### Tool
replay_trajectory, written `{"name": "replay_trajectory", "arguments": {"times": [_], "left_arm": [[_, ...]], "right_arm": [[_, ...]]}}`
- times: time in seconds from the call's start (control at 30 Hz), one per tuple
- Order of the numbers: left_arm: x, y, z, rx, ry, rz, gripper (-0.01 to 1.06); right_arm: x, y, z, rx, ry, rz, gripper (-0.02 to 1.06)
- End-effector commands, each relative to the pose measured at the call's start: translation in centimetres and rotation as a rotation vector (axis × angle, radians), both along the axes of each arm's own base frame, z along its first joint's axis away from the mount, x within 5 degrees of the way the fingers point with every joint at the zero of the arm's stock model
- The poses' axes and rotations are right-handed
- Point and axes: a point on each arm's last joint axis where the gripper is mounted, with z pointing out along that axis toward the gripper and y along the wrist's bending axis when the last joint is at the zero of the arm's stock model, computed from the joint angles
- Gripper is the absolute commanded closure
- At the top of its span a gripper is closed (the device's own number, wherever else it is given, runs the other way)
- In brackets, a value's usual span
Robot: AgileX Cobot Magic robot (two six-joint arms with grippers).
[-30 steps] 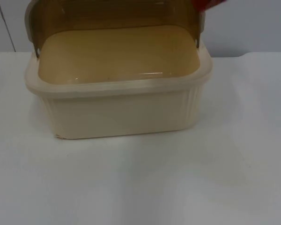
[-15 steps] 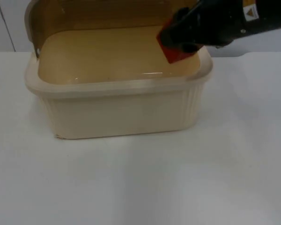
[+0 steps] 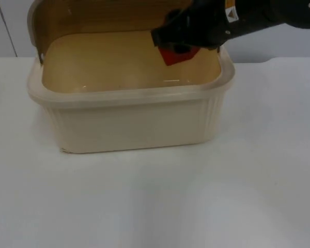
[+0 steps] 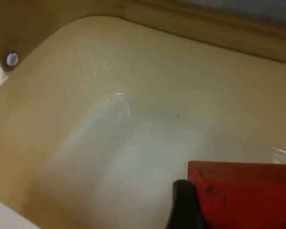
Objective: Open the box lid with the left hand, place the block into the box with the right hand, then close the box lid with the left hand.
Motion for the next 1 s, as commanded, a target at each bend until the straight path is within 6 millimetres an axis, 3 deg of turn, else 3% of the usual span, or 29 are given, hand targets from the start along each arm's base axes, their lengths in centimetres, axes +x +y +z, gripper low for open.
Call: {"name": "replay_trajectory", "arguments": {"times": [0.0, 0.1, 0.13, 0.2, 0.5, 0.77, 0.87, 0.97], "left_arm": [[-0.1, -0.1, 0.0, -0.001, -0.005, -0.005, 0.0], [-0.1, -0.1, 0.0, -0.001, -0.005, -0.005, 0.0], [-0.1, -0.1, 0.0, -0.001, -0.005, -0.005, 0.0], [-0.1, -0.1, 0.0, -0.001, -0.005, -0.005, 0.0], [-0.1, -0.1, 0.0, -0.001, -0.005, -0.005, 0.0], [-0.1, -0.1, 0.0, -0.001, -0.003, -0.005, 0.0], [-0.1, -0.1, 0.0, -0.001, -0.003, -0.005, 0.0], [-0.1, -0.1, 0.0, -0.001, -0.001, -0.004, 0.0]], "right_arm": [[0.2, 0.1, 0.0, 0.012, 0.0, -0.004, 0.71], [0.3, 0.1, -0.1, 0.011, -0.002, 0.001, 0.25], [0.3, 0.1, -0.1, 0.011, -0.002, 0.001, 0.25], [0.3, 0.2, -0.2, 0.005, -0.006, 0.008, -0.01], [0.3, 0.2, -0.3, -0.004, -0.003, 0.006, 0.0], [-1.5, 0.6, 0.0, -0.164, 0.033, -0.008, 0.02], [-2.8, 1.2, 1.0, -0.168, 0.023, 0.015, 0.05], [-4.4, 1.5, 3.6, -0.127, -0.004, 0.021, 0.06]]}}
